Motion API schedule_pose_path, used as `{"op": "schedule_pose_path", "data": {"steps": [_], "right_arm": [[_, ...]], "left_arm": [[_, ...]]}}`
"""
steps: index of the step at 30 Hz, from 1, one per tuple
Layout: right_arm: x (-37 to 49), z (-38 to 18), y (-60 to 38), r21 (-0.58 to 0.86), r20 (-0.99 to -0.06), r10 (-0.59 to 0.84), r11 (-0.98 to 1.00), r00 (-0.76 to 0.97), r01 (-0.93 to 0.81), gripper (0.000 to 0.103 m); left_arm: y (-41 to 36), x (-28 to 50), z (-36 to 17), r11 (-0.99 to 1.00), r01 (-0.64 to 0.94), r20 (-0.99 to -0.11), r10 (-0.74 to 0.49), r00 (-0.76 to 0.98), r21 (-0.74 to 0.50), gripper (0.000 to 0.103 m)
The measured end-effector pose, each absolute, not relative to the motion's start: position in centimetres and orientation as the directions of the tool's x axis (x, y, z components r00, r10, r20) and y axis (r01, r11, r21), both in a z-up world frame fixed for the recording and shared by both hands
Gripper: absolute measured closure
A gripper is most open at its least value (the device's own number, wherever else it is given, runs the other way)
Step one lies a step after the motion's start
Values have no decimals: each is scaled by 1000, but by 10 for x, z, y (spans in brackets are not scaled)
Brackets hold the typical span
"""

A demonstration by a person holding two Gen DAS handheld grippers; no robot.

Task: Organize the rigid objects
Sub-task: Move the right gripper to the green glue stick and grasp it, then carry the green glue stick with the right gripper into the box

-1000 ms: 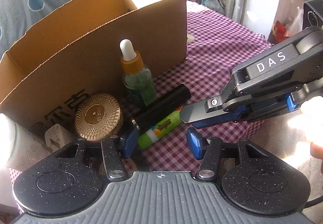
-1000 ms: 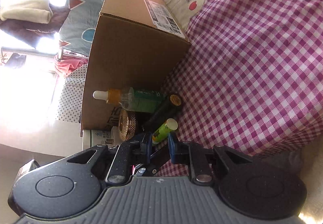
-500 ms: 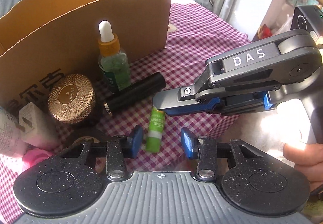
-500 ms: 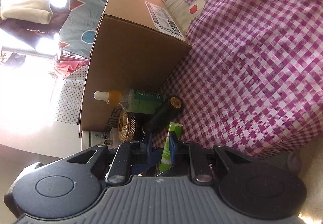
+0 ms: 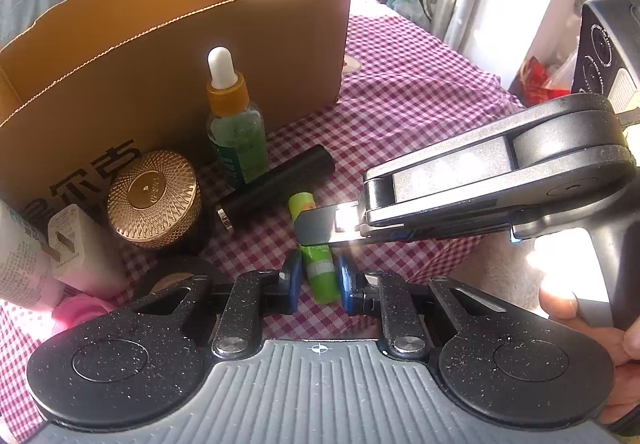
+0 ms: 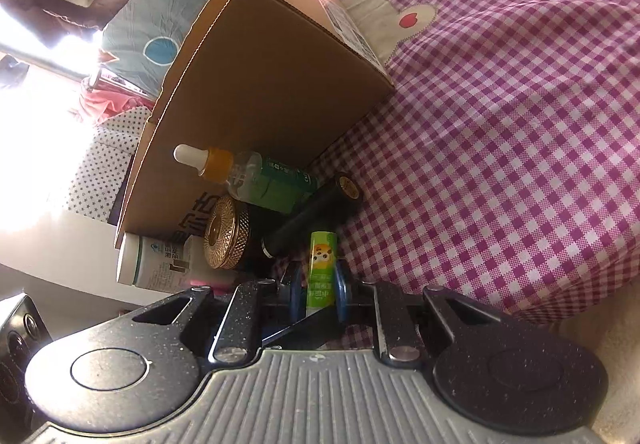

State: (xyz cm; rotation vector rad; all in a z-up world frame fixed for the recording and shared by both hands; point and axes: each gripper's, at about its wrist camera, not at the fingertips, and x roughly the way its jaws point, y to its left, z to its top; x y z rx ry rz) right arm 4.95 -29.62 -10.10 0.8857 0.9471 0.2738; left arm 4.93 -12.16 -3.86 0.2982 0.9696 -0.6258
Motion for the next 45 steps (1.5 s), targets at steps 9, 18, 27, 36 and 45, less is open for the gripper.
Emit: {"op": "schedule_pose_path", "data": {"steps": [9,18,27,36,45], "right_arm": [[46,-130,-318,874,-476,661,428,580,230,83],[36,-127,-327,904,-411,656,380,633,195,84],[19,-67,-312,876,-392,620,477,679,70,85],[65,19,-269,791,-343,645,590,683,-160,85],[217,32,-213,759,-505,729,630,462,-165,85]], "left_arm": [[-116,41,-29,788,615,-822,-376,427,-41,86],[-114,31,-16,778,627,-791,-411,454,-44,86],[-97,10,22,783,621,-714,-457,531,-40,86],[-64,34,77,832,553,-603,-414,682,54,86],[-14,152,76,911,390,-723,-360,590,-136,86]]}}
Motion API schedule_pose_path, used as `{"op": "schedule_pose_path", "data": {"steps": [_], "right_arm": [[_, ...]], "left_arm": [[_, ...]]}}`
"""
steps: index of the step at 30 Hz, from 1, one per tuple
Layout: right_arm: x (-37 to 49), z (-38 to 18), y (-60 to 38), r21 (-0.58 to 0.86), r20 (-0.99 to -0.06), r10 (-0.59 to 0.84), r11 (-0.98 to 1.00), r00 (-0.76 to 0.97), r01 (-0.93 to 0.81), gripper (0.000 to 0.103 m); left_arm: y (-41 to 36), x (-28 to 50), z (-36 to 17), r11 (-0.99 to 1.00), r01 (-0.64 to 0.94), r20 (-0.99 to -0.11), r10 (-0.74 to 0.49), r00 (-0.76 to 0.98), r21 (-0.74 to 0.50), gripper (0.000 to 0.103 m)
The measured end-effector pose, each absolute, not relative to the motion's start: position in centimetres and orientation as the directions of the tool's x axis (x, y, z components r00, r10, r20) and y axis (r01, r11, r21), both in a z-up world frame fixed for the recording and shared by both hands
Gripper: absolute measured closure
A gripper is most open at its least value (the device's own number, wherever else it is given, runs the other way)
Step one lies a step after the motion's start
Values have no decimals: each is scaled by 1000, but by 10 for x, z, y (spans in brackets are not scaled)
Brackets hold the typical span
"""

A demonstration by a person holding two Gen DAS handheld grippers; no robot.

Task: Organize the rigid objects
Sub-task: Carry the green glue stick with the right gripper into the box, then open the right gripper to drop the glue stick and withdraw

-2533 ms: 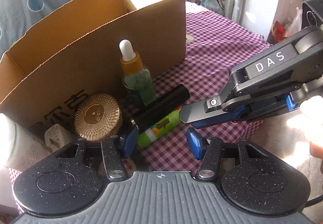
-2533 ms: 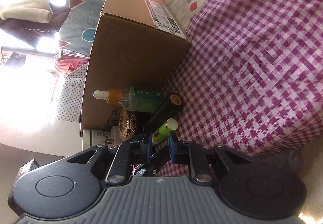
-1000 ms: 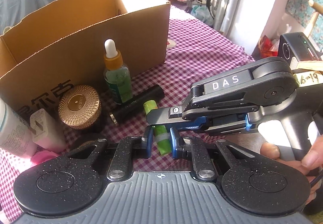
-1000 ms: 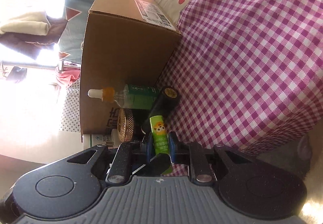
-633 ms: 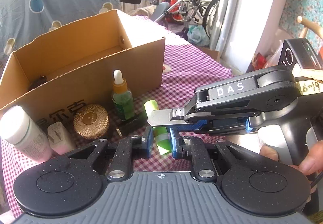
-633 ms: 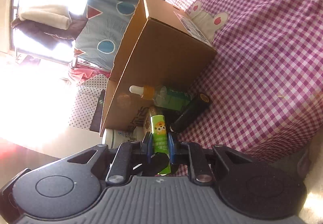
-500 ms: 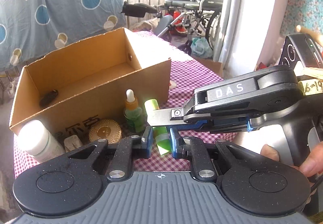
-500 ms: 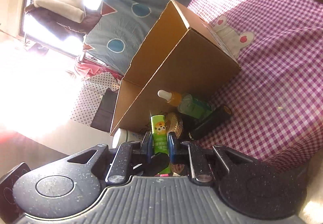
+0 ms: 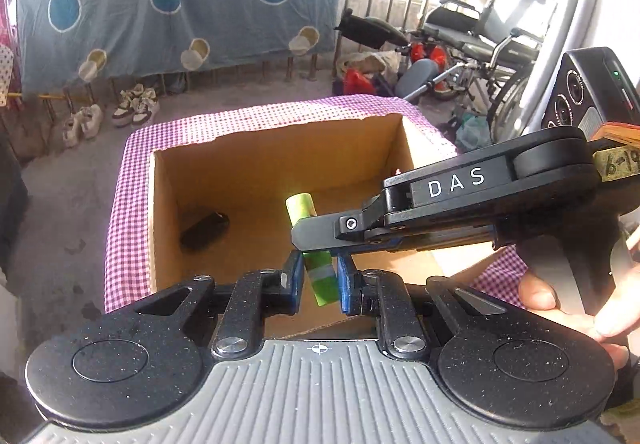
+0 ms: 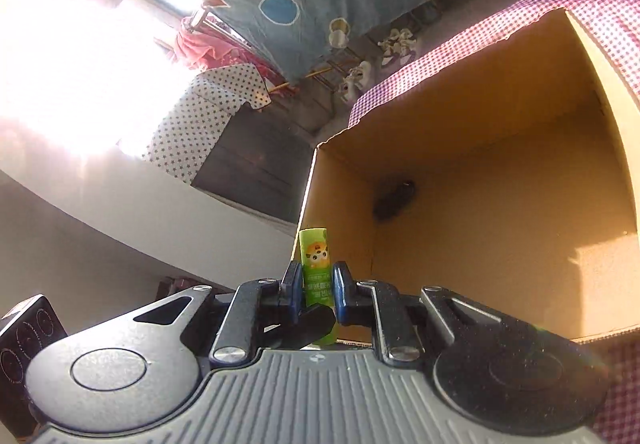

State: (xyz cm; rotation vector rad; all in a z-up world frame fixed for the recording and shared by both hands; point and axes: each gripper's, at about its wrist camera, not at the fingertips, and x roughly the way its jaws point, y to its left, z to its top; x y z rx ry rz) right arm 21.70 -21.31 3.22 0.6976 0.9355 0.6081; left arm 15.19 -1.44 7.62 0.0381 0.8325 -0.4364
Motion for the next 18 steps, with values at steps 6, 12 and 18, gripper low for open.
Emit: {"op": "schedule_pose_path", "data": {"steps": [6,12,18], "right_arm": [[297,-4,-178,722,-644,708,688,290,-77,86],[335,-36,-153,688,-708,685,724,174,-50,86],[338,-41,-139,673,-725,670,738,159,-44,85]], "left_arm": [[-2,201,37,942,303,-805,-292,516,-146,86],[8,212,25,954,273,-836,-250,488,-126,80],[8,204,35,956,276,-817,-239,524,-103,63]]}}
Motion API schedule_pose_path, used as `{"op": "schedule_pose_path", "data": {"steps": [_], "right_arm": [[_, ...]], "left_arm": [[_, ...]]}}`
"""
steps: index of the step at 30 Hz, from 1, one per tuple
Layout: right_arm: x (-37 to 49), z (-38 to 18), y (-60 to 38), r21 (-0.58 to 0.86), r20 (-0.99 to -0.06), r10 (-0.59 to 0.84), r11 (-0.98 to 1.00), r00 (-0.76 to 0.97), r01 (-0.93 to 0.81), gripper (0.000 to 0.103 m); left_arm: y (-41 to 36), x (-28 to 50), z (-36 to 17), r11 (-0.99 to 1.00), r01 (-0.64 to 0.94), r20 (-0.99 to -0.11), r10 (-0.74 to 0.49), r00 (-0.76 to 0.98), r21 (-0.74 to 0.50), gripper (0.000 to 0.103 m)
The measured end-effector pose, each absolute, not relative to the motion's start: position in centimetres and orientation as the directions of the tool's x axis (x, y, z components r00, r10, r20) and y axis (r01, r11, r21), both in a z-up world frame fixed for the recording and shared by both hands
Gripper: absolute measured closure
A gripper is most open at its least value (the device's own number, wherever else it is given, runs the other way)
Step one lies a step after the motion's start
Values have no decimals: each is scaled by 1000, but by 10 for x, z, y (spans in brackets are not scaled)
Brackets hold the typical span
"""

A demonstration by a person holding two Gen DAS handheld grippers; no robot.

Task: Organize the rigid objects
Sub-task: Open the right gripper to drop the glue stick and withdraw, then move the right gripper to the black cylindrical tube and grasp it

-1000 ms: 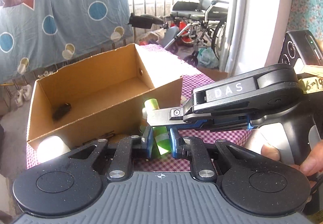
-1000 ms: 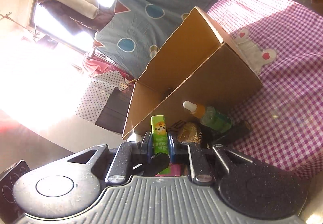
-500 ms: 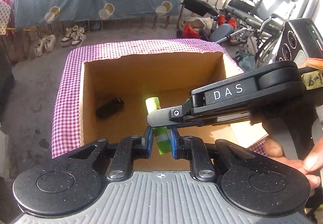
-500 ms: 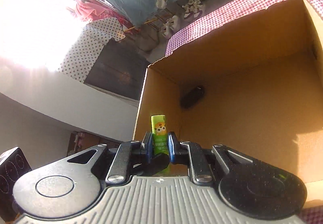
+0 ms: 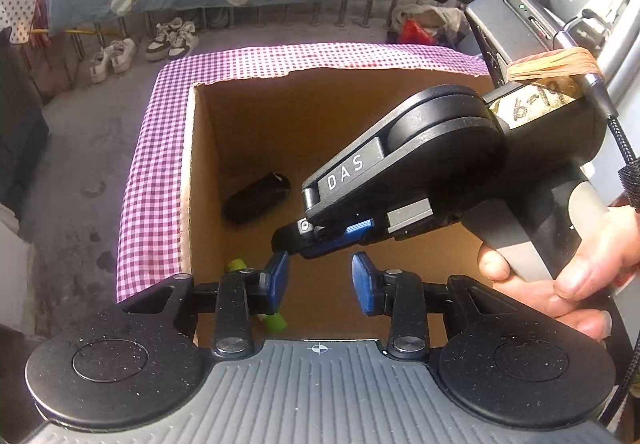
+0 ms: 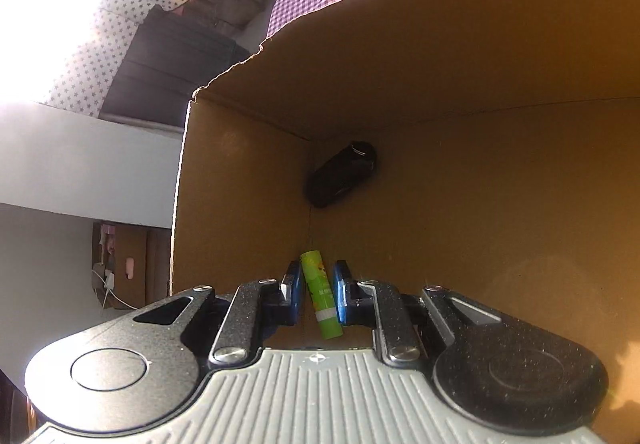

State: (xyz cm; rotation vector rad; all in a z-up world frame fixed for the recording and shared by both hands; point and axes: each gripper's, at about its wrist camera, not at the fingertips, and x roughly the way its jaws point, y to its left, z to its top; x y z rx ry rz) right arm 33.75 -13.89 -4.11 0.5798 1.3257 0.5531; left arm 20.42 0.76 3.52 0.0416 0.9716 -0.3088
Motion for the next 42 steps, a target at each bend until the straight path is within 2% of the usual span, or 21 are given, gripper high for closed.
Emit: {"op": "schedule_pose_path", "data": {"steps": [7,14,18,24,25,26,28,34,38,42], "right_arm": [[302,-2,-172,712,-661,707,697,253,-87,84],[213,62,-247,776,-495,762,604,417,-183,84],[150,67,-291,801,-417,757,568,503,-191,84],[82,6,-327,846,-399,689,531,605,-47,83],[75,-5,-329,852,-397,680,523,617,-28,79],[67,-23,-332,857,-404,664,516,629,7,67],[61,-47,-335,858,-429,636,508,641,70,55],[57,-92,-344,885,-440,646,430,624,179,55],[65,-105,-349,892,-437,652,401,619,206,55],[72,-114,-354,896,-435,657,384,616,224,55]], "left_arm": [[8,175,60,946,301,-776,-279,566,-121,56],[8,122,96,926,357,-686,-338,644,-122,49],[4,98,106,900,418,-643,-393,657,-124,41],[-24,73,82,847,509,-667,-469,579,-153,31],[-30,71,75,839,523,-680,-472,561,-150,30],[-39,68,64,832,535,-699,-470,539,-148,30],[-57,64,43,818,560,-727,-464,507,-132,30],[-108,58,-4,789,609,-774,-333,539,85,35],[-126,57,-17,763,629,-780,-302,549,147,37],[-138,67,-27,750,644,-804,-287,521,150,42]]}}
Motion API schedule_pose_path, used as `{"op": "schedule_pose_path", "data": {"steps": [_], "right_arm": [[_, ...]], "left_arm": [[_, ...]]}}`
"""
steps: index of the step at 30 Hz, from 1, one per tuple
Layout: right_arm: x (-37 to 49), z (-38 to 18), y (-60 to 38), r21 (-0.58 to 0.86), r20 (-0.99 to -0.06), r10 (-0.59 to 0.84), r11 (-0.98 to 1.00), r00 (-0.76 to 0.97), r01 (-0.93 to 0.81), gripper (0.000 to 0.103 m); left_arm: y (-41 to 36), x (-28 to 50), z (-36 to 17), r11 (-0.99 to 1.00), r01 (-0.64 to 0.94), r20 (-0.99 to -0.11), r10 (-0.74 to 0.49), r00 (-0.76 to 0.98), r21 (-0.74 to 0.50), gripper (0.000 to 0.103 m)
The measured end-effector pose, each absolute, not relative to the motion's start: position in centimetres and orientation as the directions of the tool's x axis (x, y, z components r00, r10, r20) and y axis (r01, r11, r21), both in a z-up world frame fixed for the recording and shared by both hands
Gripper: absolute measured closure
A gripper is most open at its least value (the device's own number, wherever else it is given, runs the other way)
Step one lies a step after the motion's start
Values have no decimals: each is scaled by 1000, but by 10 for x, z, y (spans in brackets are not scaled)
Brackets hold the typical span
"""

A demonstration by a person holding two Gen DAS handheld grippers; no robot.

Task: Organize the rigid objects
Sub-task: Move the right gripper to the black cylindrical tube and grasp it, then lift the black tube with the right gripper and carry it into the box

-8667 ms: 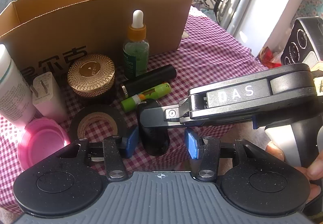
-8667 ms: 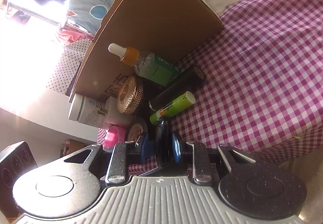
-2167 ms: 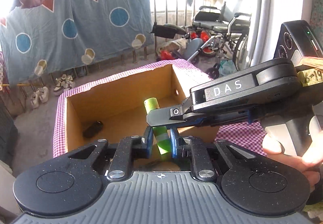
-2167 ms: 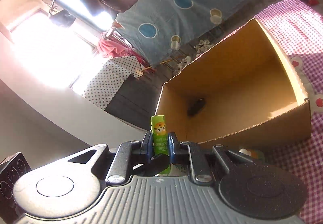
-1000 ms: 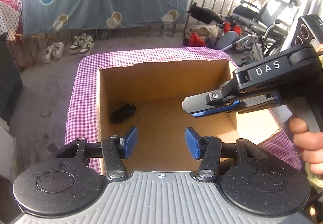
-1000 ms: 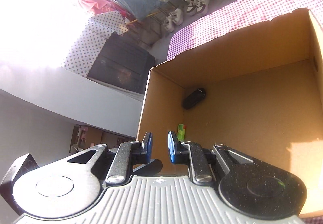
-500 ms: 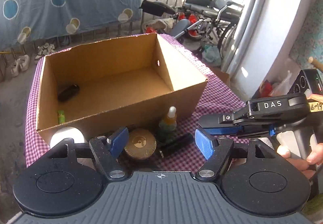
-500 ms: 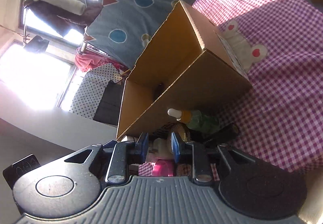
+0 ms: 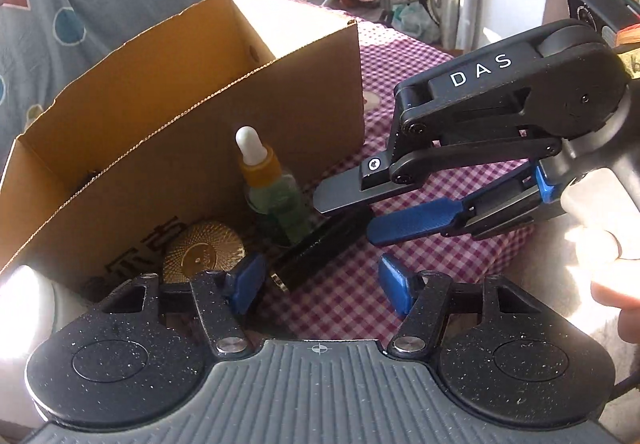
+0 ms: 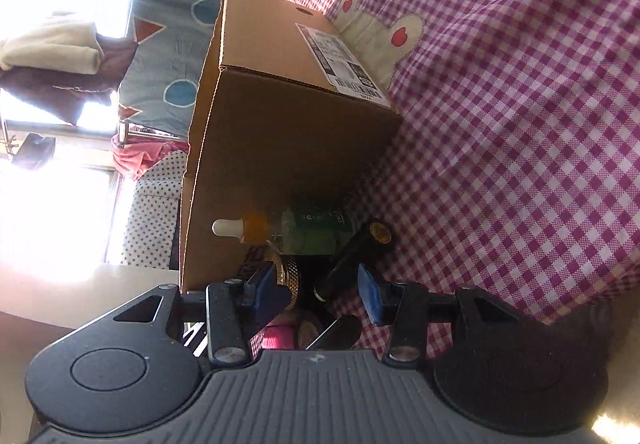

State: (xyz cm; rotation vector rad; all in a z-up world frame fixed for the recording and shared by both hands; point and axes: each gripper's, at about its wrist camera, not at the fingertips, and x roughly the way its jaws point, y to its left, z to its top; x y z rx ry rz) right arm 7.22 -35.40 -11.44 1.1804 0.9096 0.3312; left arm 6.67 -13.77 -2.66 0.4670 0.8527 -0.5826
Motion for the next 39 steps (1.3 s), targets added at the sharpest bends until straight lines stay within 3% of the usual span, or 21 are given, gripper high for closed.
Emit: {"op": "schedule_pose_path", "data": {"steps": [13,20,28,34,39], "right_arm": [[72,-131,-363,902,-429,666,355,610,247,55],[61,-130,-369,898,-437,655,364,617,249,55],[56,-125,-357,864,-489,638,450,595,228,57],[57,-103,-332,766,-584,565,622,582,164,63],[55,-94,-314,701,-610,509,704,607,115,72]], "left_arm": [[-161,80,-39,738,662,-840,-272,470,131,45],[-156,79,-38,738,671,-870,-377,317,-75,47],[-154,72,-50,759,649,-874,-354,333,-60,76],[-140,63,-47,766,640,-856,-363,369,-49,79],[-127,62,-41,785,617,-842,-375,388,-65,79]]}}
